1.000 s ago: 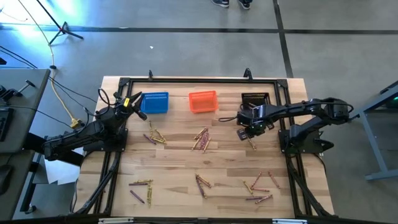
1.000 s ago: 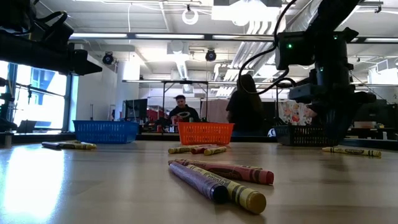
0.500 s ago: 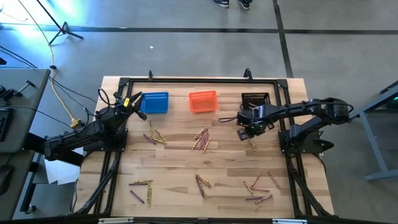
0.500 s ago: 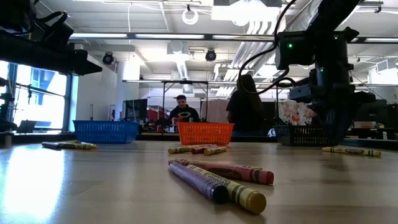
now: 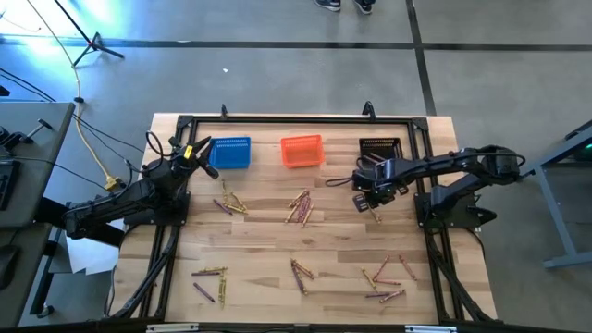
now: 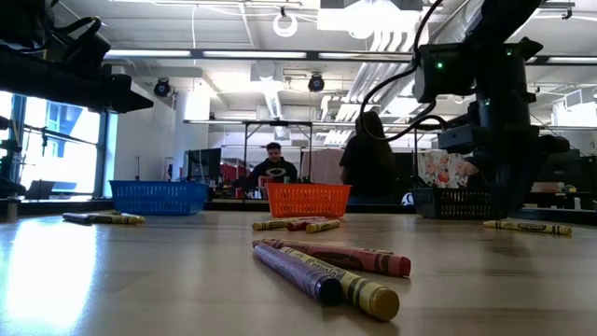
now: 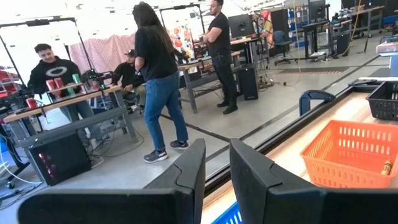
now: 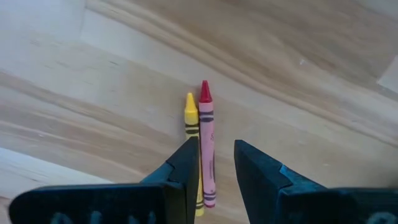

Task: Sort crayons
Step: Put the red crayon into the black bin

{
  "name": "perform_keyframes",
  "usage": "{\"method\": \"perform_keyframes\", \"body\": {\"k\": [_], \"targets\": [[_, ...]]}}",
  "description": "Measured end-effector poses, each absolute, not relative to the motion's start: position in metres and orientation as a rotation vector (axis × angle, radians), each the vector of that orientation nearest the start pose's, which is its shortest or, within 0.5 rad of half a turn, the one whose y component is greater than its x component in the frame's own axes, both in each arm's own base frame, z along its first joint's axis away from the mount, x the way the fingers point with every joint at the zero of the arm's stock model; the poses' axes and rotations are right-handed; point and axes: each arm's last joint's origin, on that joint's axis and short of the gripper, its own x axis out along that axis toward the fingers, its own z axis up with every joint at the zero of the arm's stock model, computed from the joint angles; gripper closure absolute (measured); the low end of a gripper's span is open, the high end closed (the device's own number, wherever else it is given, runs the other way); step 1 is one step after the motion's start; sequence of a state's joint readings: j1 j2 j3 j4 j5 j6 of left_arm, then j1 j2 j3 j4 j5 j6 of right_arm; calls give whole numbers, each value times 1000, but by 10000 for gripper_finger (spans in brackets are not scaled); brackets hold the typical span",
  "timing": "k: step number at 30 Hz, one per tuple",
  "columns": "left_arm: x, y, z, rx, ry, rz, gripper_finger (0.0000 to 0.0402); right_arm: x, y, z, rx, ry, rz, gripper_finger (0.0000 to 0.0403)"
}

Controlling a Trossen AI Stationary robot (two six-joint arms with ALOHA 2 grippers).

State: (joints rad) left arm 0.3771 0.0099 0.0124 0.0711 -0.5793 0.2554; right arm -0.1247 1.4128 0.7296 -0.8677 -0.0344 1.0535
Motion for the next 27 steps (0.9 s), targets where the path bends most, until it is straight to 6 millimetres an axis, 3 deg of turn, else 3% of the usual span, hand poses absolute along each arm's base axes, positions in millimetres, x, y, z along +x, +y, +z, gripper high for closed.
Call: {"method": "perform_keyframes", "body": {"k": [27], "targets": [[80,49,174,227,46,960,342,209,-24,160,999,1345,-895,317]]}}
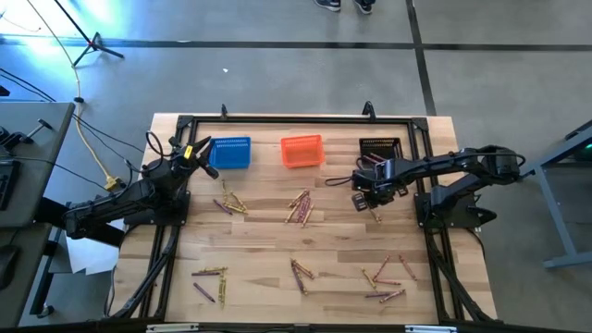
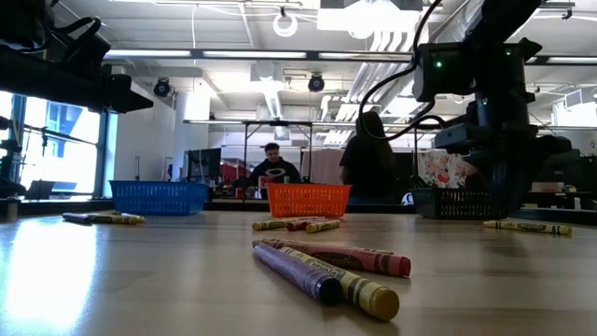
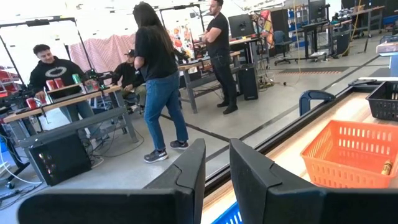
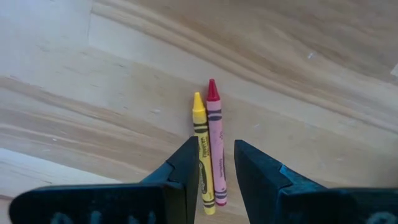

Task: Sort crayons
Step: Put the red crayon into the black bin

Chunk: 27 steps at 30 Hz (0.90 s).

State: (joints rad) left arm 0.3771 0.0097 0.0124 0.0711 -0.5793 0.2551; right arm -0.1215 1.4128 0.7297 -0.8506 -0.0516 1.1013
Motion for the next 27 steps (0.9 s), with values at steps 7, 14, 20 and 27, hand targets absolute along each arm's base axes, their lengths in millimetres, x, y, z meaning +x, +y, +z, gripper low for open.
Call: {"method": "perform_keyframes", "body": {"k": [7,14,20,27], "targets": [[80,49,174,228,46,960,342,205,-24,152,947,1345,-893,317],[80,49,174,228,46,960,342,198,-14,137,931,1352,-836,317],[80,49,174,228,46,960,342,197,-11,132,894,1340,-813,317],[80,49,174,228,46,960,342,193,-13,128,881,1334,-832,345]]}}
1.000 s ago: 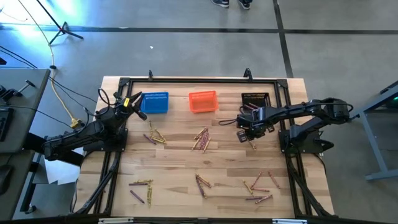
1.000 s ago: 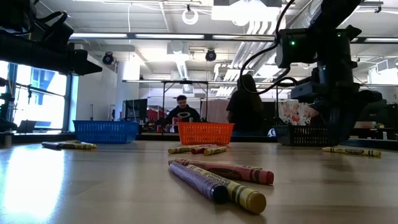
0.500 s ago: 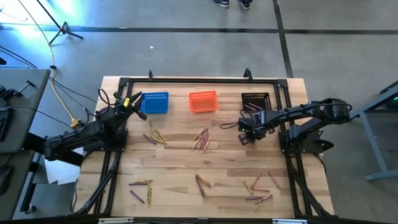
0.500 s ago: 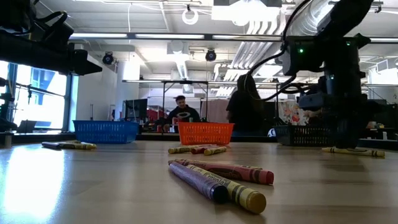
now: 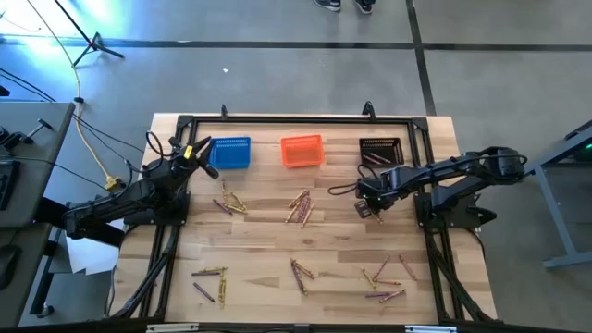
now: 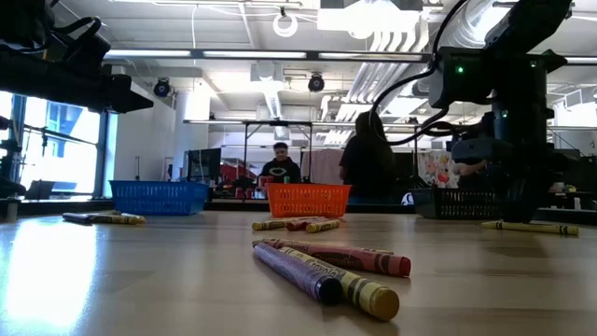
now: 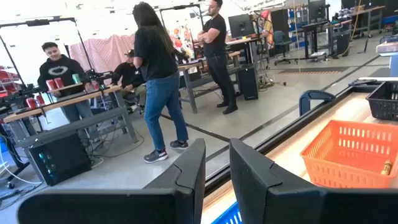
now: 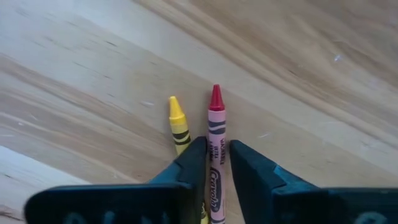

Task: Sort crayons
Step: Put the red crayon into the black bin

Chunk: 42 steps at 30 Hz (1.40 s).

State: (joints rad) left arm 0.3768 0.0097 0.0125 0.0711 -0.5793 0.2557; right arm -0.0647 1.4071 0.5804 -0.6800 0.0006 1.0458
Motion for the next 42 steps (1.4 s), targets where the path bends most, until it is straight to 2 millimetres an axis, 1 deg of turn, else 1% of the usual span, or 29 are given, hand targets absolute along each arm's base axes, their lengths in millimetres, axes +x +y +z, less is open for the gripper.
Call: {"method": "perform_keyframes", "body": {"k": [4,10,13,16,19,22,25,28,30,34,36,39,42], "targets": [[80,49,174,228,46,960,342,193,-13,128,883,1328,-831,390],[80,49,174,228,46,960,342,191,-12,130,894,1313,-838,386],[80,49,174,228,46,960,342,187,-12,136,912,1284,-845,395],[80,49,174,228,46,960,342,180,-13,146,917,1260,-896,396],[80,49,174,227,46,961,342,184,-16,175,888,1174,-914,393],[80,49,174,228,46,960,342,185,-26,208,792,1083,-990,393],[80,49,173,228,47,960,342,187,-42,243,686,931,-1057,392],[80,49,174,228,46,960,342,187,-63,265,588,862,-1122,392],[80,49,174,228,46,961,342,186,-80,273,557,845,-1150,392],[80,49,174,228,47,960,342,183,-114,268,546,871,-1197,392],[80,49,174,227,46,960,342,180,-128,262,562,909,-1214,392],[80,49,174,228,46,960,342,179,-146,250,578,991,-1221,392],[80,49,174,228,46,960,342,180,-158,237,606,1064,-1211,390]]}}
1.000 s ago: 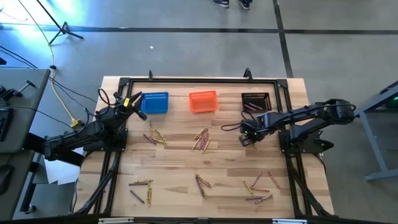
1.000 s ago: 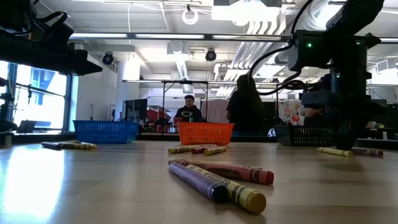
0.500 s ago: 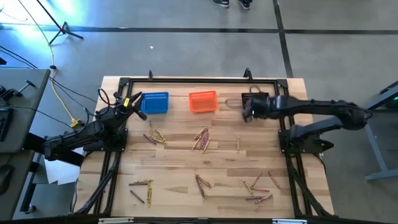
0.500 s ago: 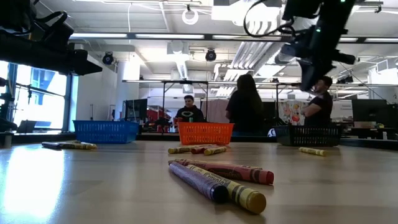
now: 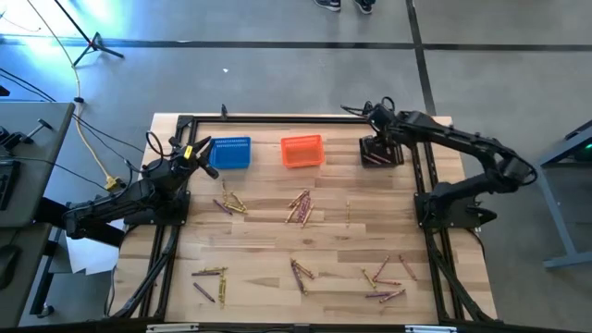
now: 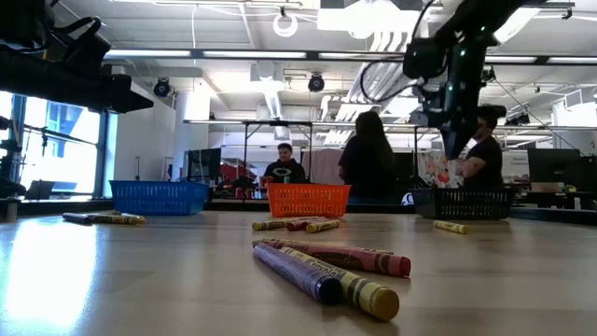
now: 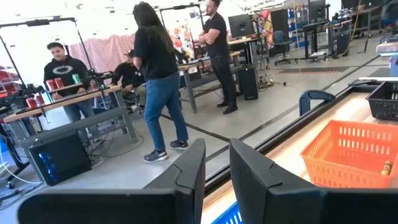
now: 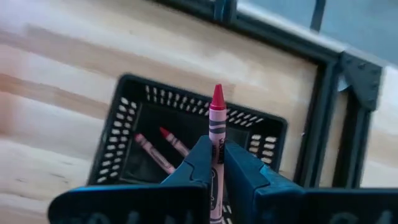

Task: Sort crayons
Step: Put the red crayon into the black bin, then put the yellow crayon into the orange bin

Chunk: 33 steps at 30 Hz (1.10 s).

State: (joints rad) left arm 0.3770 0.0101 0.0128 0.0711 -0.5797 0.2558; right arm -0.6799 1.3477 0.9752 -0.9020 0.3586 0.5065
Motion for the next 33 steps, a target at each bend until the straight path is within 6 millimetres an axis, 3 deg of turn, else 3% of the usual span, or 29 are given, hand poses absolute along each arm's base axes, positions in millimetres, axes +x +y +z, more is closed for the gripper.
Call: {"method": "perform_keyframes", "body": {"k": [8,14,17,24,33], "targets": [[80,49,173,228,47,960,342,186,-169,217,634,1158,-1193,354],[80,49,174,228,46,961,342,186,-168,218,653,1158,-1172,333],[80,49,174,228,46,960,342,189,-165,222,754,1170,-1066,332],[80,49,174,228,46,960,342,214,-139,232,741,1187,-789,331],[80,49,174,228,46,960,342,263,-113,227,652,1018,-609,331]]}}
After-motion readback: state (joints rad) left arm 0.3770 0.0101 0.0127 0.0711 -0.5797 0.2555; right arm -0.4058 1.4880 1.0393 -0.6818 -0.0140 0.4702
